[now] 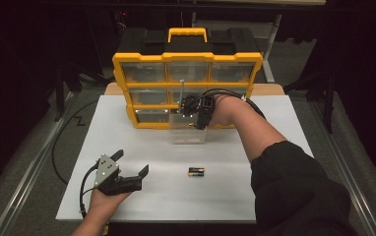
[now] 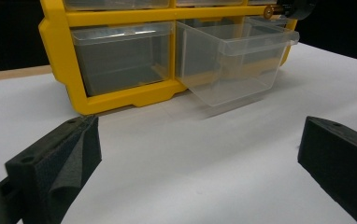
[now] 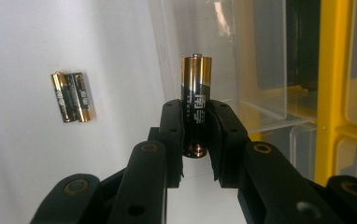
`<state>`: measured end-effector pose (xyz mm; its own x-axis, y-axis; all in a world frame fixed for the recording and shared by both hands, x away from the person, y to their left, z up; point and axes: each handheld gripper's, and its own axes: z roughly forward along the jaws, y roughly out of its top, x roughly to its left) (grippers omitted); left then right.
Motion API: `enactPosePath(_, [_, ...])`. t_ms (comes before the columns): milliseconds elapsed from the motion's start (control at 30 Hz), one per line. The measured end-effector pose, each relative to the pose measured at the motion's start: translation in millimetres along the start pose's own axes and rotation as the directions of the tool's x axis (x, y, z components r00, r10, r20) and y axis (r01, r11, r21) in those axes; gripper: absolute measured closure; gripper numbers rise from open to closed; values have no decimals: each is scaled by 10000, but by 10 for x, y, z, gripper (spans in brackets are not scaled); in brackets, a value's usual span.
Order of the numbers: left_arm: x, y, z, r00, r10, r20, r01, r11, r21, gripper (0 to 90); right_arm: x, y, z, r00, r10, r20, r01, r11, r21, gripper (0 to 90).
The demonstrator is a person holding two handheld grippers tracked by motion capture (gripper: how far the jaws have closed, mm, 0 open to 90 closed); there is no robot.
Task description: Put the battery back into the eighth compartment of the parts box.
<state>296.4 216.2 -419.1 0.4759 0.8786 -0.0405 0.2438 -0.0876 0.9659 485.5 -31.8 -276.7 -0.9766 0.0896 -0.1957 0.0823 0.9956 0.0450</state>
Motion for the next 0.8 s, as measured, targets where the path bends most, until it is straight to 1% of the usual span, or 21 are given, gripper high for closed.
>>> enactPosePath(400, [6,1,-3,10000,-8,12,8,10000,5,4,-84,26,50,9997,178,144,-178,9998,13,785])
enactPosePath(600, [13,1,-7,10000,-46,7,46,10000,-24,4,-86,40,86,9998,148,137,-148,9999,21,784])
enactPosePath(800, [15,1,-7,10000,-49,7,49,10000,-28,4,-88,47,85,9997,186,185,-186,9998,19,783])
